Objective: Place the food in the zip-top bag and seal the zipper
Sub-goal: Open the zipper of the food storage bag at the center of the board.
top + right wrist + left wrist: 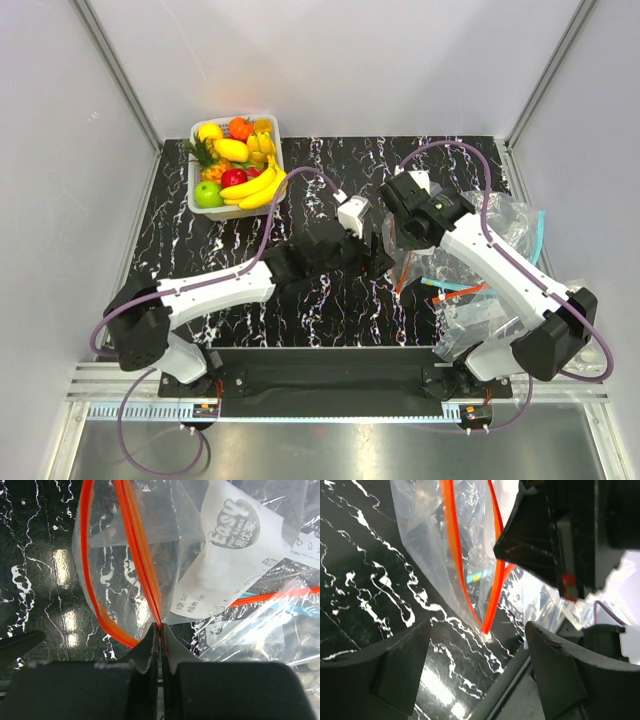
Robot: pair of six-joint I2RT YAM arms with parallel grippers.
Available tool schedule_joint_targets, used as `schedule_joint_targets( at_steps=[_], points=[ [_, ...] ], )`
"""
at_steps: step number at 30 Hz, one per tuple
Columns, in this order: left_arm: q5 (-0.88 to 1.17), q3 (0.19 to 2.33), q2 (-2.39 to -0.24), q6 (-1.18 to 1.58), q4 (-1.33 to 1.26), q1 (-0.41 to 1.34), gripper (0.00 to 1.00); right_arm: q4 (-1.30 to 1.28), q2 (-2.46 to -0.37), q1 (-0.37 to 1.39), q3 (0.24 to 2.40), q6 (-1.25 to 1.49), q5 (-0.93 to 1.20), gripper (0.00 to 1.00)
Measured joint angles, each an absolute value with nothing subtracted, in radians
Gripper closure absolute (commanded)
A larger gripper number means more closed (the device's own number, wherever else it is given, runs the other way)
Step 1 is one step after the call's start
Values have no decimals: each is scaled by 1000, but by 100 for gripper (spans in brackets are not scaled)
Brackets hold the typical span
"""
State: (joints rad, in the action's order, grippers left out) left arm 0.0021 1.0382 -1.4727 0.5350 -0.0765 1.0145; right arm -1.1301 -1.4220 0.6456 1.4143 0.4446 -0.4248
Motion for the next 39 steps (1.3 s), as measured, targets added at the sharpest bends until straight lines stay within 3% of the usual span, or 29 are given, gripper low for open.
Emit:
schedule_joint_targets(
  at_steps=[4, 8, 10, 11, 13, 15, 19, 27, 39],
  points=[
    [-33, 1080, -1538, 524, -75, 1019, 31, -1130, -1422, 653, 1416, 445, -414, 97],
    [-81, 1131, -1612, 526, -55, 1019, 64, -1130, -1421, 661, 1420, 445, -398, 97],
    [-96, 1142, -1633, 524, -54, 1018, 69, -1128, -1416, 667, 1422, 445, -395, 97],
    [-104, 1145, -1639, 523, -54, 1019, 78, -1127, -1409, 670, 1422, 445, -385, 97],
    [-116, 1150, -1648, 527, -52, 1019, 84, -1122, -1388, 673, 1422, 445, -362, 97],
    [-123, 1151, -1654, 533, -52, 1018, 100, -1121, -1361, 677, 1422, 445, -347, 97],
    [-81, 1151, -1658, 561, -63, 1002, 100, -1131, -1311, 679, 1430, 446, -334, 96],
    [209, 1121, -1730, 747, -246, 899, 100, -1048, -1260, 681, 1432, 434, -220, 94],
    [232, 851, -1658, 805, -287, 834, 100, -759, -1340, 685, 1234, 410, -124, 90]
  ],
)
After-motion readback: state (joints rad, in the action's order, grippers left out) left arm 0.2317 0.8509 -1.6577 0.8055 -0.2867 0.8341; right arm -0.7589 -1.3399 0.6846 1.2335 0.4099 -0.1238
